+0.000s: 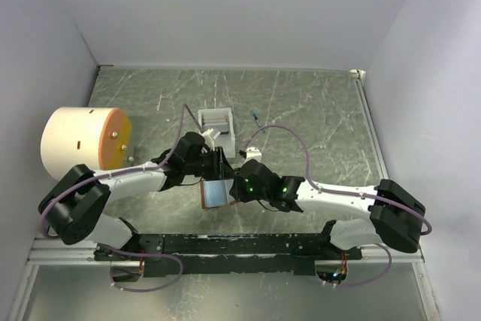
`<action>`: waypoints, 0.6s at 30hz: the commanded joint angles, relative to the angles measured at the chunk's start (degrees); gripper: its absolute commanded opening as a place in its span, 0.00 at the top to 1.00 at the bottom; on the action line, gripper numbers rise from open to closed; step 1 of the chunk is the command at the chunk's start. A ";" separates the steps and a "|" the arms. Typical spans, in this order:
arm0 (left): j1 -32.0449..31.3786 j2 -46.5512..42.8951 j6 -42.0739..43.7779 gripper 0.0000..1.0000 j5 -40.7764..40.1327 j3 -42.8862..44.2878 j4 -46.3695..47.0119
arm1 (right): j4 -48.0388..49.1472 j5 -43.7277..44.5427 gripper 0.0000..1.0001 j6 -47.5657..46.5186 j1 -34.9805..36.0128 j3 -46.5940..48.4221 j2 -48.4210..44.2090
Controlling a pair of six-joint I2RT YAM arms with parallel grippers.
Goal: Put the credit cards into the card holder
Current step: Open the card holder at the center of the board.
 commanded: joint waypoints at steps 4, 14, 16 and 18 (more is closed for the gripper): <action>2.10 -6.70 0.69 0.52 -5.84 1.19 -9.32 | 0.72 6.92 0.78 1.42 0.24 -0.96 1.43; 5.86 -19.78 0.16 0.50 -12.84 -3.58 -23.80 | -0.32 10.57 0.81 3.45 0.19 -1.34 5.12; 6.01 -22.65 -0.74 0.49 -12.65 -6.03 -24.56 | -0.64 10.58 0.82 4.19 0.10 -1.95 6.29; 6.16 -25.23 -1.92 0.48 -11.74 -8.73 -23.67 | -0.56 10.31 0.82 4.95 0.08 -2.78 7.13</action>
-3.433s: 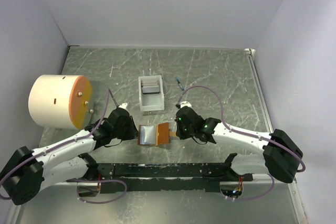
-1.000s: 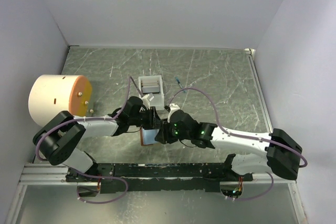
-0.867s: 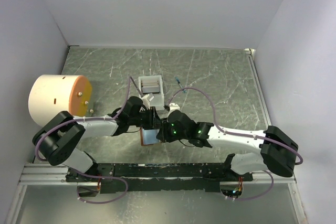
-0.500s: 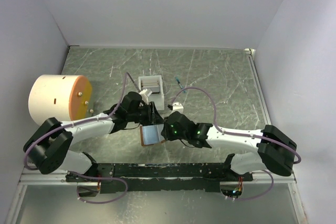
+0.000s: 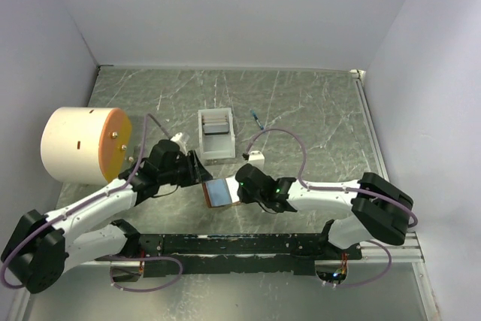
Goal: Put the credit cards into the card holder
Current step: Open the card holder at the center of the board.
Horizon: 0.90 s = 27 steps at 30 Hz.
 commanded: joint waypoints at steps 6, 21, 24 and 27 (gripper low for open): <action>0.52 -7.73 -3.71 0.45 3.13 -10.74 4.57 | 0.78 1.21 0.83 4.01 0.06 -4.65 1.24; 0.66 0.93 -8.05 0.41 11.31 -19.40 30.74 | 0.89 0.81 0.84 4.10 0.10 -4.64 -0.64; 0.65 1.89 -8.46 0.43 11.77 -20.04 33.96 | 1.34 0.46 0.84 4.21 0.07 -4.97 -0.75; 0.65 3.41 -8.24 0.48 11.71 -20.05 34.59 | 1.45 0.26 0.84 4.30 0.07 -5.20 -0.97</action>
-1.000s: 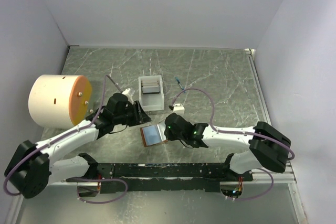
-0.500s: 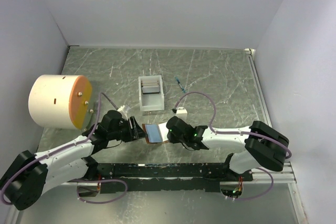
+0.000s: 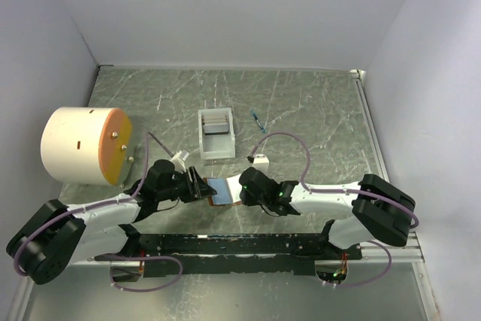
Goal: Put the credit cards into the card holder
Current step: Open the card holder at the center of the board.
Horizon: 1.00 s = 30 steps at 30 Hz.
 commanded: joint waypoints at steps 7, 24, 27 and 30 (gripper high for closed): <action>0.29 2.97 -0.37 0.65 2.75 -0.04 8.94 | -0.65 -1.03 0.85 0.29 0.12 -1.13 -1.42; 0.30 -3.84 1.77 0.93 3.78 -0.72 0.41 | 3.47 -10.81 0.63 -0.76 0.18 0.99 -7.85; 0.28 -4.52 0.89 0.93 3.54 -1.48 -0.36 | 5.68 -12.66 0.60 -0.16 0.18 1.47 -5.26; 0.29 -5.28 0.28 0.93 3.52 -2.07 -1.03 | 4.73 -11.40 0.61 0.13 0.16 2.80 -2.36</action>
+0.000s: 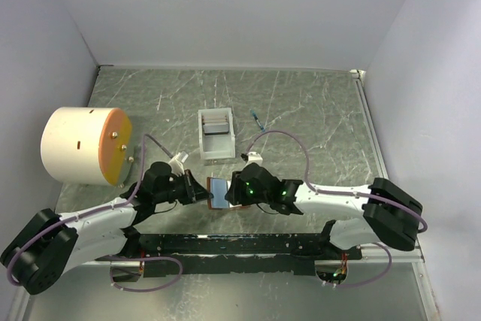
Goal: Put the credit cards into the card holder
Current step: Open the card holder at the center of the board.
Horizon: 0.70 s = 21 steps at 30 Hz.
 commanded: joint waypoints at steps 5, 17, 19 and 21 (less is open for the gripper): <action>0.31 -3.08 -0.69 0.90 1.26 -0.61 -3.71 | 1.38 1.77 0.74 0.09 0.14 2.99 5.59; 0.28 0.86 -0.18 0.56 2.02 1.30 0.87 | 3.56 1.27 0.82 0.00 0.14 1.54 10.04; 0.30 1.94 0.12 0.55 2.08 1.72 1.06 | 3.81 1.28 0.82 0.17 0.16 1.20 10.10; 0.28 2.52 0.30 0.59 2.31 2.04 1.46 | 4.01 1.19 0.83 0.27 0.14 0.91 10.22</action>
